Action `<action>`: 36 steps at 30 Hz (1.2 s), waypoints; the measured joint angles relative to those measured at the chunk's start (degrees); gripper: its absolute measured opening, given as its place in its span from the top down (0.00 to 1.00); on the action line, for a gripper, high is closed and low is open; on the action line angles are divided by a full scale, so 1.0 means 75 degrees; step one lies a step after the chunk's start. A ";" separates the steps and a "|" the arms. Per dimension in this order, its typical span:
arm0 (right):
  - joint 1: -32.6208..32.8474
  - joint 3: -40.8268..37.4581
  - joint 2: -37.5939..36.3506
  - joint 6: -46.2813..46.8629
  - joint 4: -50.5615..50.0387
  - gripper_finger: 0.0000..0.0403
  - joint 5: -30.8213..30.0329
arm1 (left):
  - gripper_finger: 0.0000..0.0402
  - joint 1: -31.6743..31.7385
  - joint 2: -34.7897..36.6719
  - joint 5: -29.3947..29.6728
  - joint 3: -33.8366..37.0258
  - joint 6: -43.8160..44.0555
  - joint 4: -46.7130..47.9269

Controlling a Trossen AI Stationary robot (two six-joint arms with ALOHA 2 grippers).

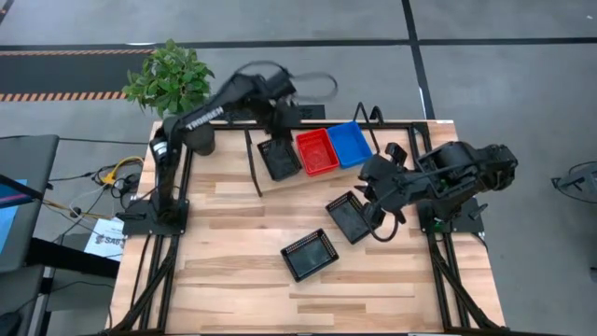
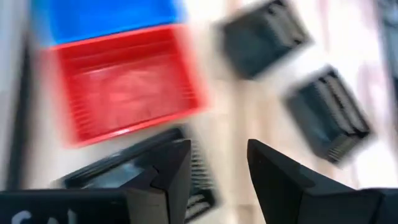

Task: Stack baskets on shelf by color
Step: Stack the left black bin on the top of the black bin on the shelf

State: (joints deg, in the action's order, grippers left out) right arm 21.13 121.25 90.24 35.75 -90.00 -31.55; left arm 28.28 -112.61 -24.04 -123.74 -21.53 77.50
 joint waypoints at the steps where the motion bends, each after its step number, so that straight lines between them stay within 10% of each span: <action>1: 0.0043 0.0000 0.0000 0.0000 -0.0003 0.67 0.0000 | 0.65 -0.0298 0.0009 -0.0033 -0.0001 -0.0085 0.0132; 17: 0.1027 0.0000 0.0000 0.0406 -0.0003 0.67 -0.0186 | 0.65 -0.4327 0.0002 0.1873 0.2831 0.1789 -0.1456; 36: 0.1742 0.0000 0.0000 0.1313 -0.0003 0.67 -0.0446 | 0.65 -0.4722 -0.0113 0.2362 0.4299 0.3936 -0.4184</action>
State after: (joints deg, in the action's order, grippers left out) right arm 34.20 121.25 90.24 45.60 -90.01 -34.89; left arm -7.14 -113.46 -6.33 -91.50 7.99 46.12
